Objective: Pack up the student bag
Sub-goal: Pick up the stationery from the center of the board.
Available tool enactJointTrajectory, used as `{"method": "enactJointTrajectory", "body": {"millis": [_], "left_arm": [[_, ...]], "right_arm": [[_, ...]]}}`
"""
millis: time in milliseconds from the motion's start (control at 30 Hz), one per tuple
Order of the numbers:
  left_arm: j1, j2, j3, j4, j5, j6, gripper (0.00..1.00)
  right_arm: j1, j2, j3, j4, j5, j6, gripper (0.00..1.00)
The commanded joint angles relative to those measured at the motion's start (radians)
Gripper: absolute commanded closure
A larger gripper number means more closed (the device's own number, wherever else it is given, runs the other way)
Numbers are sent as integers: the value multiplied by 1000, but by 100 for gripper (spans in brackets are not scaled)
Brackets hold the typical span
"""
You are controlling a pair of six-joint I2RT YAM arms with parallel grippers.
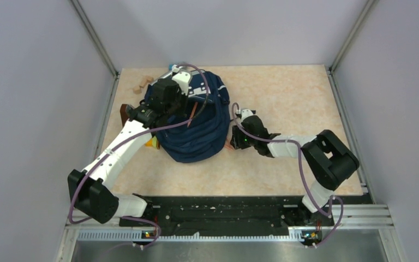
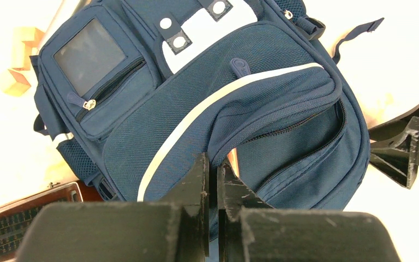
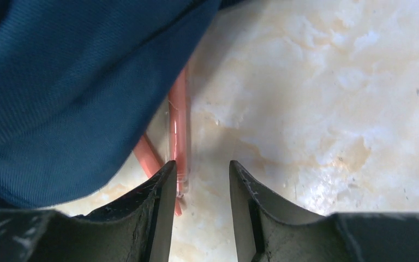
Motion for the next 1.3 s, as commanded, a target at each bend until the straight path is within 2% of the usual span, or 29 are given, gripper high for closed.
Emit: {"method": "enactJointTrajectory", "body": {"millis": [0,233,500,733,1000,1067,1267], "left_arm": [[-2,-31,33,68,-20,-18,100],[-2,-26,36,66,-14,-19,100],[-3,-29,35,66,-13,-19,100],[-2,-25,35,65,0,-25,100],[-2,-21,33,68,15,-33,100],[-1,-17,36,66,15,-35,100],[-3,-12,35,66,26,-39,100]], "right_arm": [[61,33,58,-20,78,-80,61],[93,92,87,-27,110,-59,61],[117,133,145,-40,126,-48,54],[132,153,163,-14,81,-2,51],[188,216,209,-130,332,-4,55],[192,217,208,-145,351,5,62],[192,173,149,-169,332,32,95]]}}
